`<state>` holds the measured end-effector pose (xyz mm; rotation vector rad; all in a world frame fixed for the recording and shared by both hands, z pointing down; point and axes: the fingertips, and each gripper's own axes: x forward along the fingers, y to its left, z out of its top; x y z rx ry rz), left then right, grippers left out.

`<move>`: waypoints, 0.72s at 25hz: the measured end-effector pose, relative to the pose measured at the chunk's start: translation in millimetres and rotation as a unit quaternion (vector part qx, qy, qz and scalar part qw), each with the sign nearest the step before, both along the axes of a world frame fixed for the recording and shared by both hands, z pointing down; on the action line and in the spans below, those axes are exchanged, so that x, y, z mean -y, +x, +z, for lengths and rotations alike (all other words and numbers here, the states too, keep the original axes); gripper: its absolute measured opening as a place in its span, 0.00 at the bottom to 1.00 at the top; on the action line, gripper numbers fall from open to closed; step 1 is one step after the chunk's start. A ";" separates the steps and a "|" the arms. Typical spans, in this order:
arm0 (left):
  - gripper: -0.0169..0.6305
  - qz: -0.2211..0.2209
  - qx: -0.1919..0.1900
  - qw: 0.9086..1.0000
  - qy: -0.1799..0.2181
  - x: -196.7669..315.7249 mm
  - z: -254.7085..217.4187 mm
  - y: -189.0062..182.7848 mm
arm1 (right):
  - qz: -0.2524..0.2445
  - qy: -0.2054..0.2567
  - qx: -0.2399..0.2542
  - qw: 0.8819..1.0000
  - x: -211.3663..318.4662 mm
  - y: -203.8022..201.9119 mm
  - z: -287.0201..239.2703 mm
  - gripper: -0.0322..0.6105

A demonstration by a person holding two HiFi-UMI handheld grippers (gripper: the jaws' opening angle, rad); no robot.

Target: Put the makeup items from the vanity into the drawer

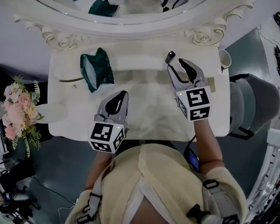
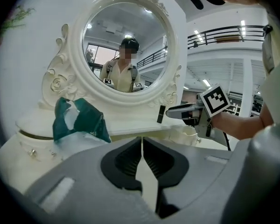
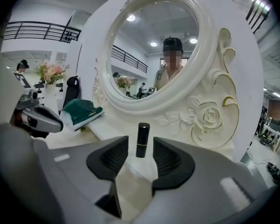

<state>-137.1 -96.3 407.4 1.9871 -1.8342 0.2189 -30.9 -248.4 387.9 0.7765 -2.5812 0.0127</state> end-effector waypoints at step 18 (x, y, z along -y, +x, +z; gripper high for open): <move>0.04 -0.069 0.005 0.998 -0.007 -38.3 0.5 -27.0 | 0.011 -0.003 0.005 1.000 16.9 -25.7 11.0 0.27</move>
